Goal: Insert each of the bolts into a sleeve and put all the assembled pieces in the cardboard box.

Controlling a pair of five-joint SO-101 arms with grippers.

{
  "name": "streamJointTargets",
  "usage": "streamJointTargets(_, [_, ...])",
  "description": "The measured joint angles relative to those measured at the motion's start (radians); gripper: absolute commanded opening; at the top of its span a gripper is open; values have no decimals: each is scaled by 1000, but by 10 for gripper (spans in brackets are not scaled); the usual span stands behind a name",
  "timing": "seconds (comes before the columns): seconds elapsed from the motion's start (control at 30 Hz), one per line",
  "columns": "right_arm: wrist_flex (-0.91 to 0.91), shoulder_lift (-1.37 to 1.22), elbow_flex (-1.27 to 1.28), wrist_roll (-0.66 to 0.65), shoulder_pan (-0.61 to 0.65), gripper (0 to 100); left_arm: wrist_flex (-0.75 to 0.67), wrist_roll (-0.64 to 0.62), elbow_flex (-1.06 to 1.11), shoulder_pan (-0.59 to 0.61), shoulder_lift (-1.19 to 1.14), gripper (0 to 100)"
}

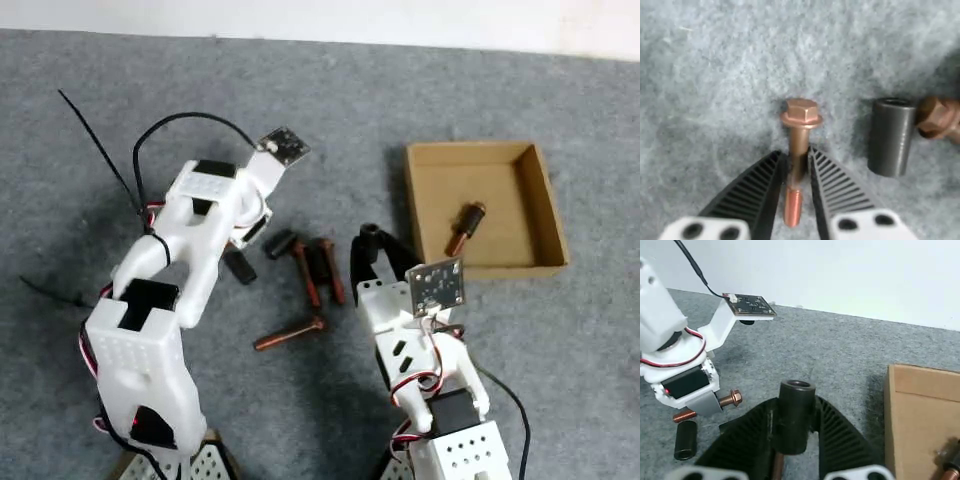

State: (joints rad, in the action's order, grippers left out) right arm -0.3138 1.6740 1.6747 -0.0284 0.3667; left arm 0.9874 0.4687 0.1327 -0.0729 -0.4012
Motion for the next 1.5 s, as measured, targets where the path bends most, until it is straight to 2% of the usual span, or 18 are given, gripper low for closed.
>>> streamJointTargets(0.2, [0, 0, 0, 0, 0, 4, 0, 3, 0, 0, 0, 68])
streamJointTargets(0.33, [0, 0, 0, 0, 0, 4, 0, 3, 3, -2, 0, 1])
streamJointTargets(0.8, [0, 0, 0, 0, 0, 4, -9, 9, 52, -6, 28, 5])
streamJointTargets(0.9, [0, 0, 0, 0, 2, 4, -80, -18, 169, -5, 117, 5])
streamJointTargets(1.13, [2, 0, 0, 0, 104, 4, -405, -81, 620, -3, 485, 5])
streamJointTargets(1.23, [2, 0, 0, 0, 110, 4, -506, -163, 776, -3, 661, 6])
streamJointTargets(1.37, [2, 0, 0, 0, 117, 5, -591, -255, 930, -3, 865, 6])
streamJointTargets(1.5, [-12, 0, 0, -6, 204, 6, -612, -358, 1030, -3, 1051, 6])
